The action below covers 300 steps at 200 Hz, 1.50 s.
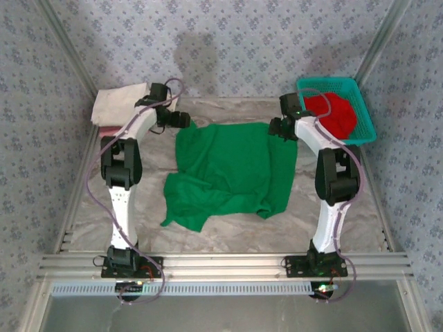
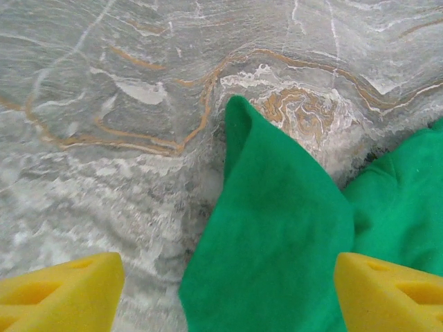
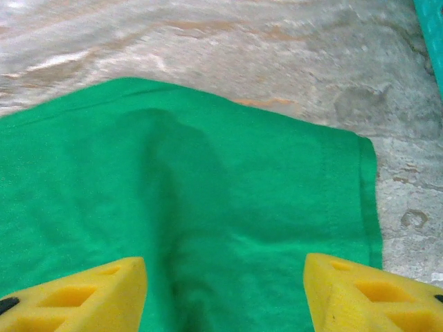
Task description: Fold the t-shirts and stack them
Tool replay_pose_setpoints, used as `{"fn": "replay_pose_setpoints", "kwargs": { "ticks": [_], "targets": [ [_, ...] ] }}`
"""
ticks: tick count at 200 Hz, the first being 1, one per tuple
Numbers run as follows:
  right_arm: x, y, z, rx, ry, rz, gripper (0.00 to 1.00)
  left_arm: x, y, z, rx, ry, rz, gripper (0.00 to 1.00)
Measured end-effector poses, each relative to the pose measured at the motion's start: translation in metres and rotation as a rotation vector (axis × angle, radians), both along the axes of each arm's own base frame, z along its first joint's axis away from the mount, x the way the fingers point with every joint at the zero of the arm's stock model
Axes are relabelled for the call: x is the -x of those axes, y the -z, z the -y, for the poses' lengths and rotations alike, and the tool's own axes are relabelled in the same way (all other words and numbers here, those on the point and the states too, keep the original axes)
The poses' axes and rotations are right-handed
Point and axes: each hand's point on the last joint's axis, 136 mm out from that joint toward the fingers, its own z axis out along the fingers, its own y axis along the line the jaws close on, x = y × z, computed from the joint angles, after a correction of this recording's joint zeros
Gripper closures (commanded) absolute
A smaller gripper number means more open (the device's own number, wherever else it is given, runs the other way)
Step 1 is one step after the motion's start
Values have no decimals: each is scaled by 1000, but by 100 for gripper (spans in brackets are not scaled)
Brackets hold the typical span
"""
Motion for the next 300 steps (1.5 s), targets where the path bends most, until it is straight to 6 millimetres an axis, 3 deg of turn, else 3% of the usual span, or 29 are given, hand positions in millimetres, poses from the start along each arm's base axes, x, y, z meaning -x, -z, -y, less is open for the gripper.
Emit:
{"fn": "replay_pose_setpoints", "kwargs": {
  "ticks": [17, 33, 76, 117, 146, 187, 218, 233, 247, 267, 282, 300],
  "targets": [
    [-5, 13, 5, -2, 20, -24, 36, -6, 9, 7, 30, 19, -11, 26],
    [-8, 18, 4, -17, 27, -34, 36, -16, 15, 14, 59, 30, -11, 38],
    [-12, 14, -4, -53, 13, -19, 35, -37, 27, 27, 98, 71, -8, 100],
    [-13, 13, -2, -74, 19, -18, 36, -43, 9, 25, 86, 68, 12, 100],
    [-15, 9, -3, -75, 17, -12, 37, -53, -15, 6, 69, 34, 56, 100],
    [-25, -7, -7, -73, 12, 33, 39, -78, -77, -34, 36, -30, 211, 100],
    [-36, -30, -11, -65, 4, 81, 39, -91, -128, -42, 37, -52, 356, 100],
    [-42, -43, -14, -60, -2, 114, 39, -98, -144, -41, 47, -53, 415, 92],
    [-47, -53, -17, -56, -10, 139, 39, -102, -146, -41, 51, -52, 436, 56],
    [-50, -62, -22, -50, -26, 161, 39, -105, -142, -44, 40, -66, 437, 34],
    [-50, -67, -27, -46, -42, 169, 39, -105, -137, -54, 0, -99, 421, 26],
    [-50, -69, -31, -38, -62, 173, 39, -103, -134, -68, -14, -154, 395, 27]
  ]
}}
